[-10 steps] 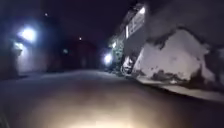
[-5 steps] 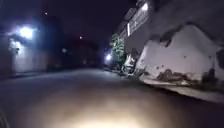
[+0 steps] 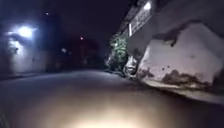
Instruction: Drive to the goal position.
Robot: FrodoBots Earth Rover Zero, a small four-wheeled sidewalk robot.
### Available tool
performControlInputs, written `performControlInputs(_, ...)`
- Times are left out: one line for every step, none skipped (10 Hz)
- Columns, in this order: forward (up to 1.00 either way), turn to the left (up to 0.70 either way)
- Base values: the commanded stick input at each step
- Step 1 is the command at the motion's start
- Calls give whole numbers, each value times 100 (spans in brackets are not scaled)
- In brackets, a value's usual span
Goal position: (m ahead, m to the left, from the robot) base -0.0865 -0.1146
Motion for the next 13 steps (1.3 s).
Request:
performControlInputs(70, 0)
performControlInputs(70, 0)
performControlInputs(70, 0)
performControlInputs(70, 0)
performControlInputs(70, 0)
performControlInputs(70, 0)
performControlInputs(70, 0)
performControlInputs(70, 0)
performControlInputs(70, 0)
performControlInputs(70, 0)
performControlInputs(70, 0)
performControlInputs(70, 0)
performControlInputs(70, 0)
